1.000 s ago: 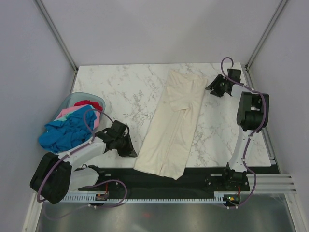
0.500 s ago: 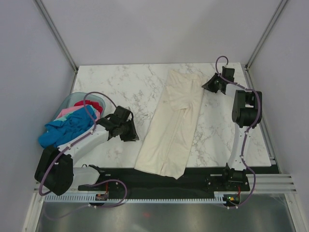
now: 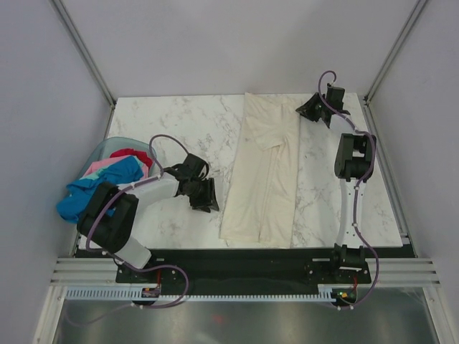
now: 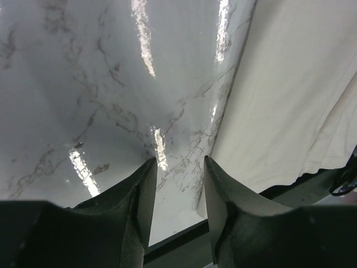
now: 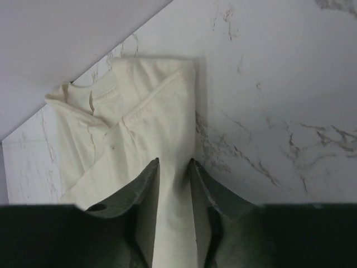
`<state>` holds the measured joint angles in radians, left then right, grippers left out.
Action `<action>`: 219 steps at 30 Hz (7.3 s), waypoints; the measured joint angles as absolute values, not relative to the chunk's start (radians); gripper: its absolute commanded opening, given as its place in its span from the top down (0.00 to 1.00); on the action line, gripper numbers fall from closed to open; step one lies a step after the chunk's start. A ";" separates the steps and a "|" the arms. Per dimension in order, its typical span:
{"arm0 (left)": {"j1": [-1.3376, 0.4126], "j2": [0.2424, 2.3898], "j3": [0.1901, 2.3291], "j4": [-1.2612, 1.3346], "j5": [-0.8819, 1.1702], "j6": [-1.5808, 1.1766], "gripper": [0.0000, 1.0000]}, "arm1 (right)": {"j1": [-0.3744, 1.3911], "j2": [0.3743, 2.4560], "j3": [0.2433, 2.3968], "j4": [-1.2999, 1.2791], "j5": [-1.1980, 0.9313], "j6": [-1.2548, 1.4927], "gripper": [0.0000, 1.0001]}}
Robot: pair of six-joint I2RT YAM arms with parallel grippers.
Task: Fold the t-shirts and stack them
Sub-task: Fold the tshirt
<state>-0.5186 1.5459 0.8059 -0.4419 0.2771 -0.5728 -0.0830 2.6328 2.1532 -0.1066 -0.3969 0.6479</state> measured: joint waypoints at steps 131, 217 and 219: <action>-0.270 2.627 2.219 -0.309 0.513 -0.560 0.64 | 0.108 1.886 1.361 -0.187 -0.516 0.460 0.64; -1.080 1.643 0.765 -0.050 0.210 -0.907 0.98 | 0.514 2.113 1.575 -0.426 0.136 0.518 0.74; -1.085 1.643 0.765 -0.050 0.210 -0.907 0.98 | 0.514 2.113 1.575 -0.427 0.151 0.518 0.74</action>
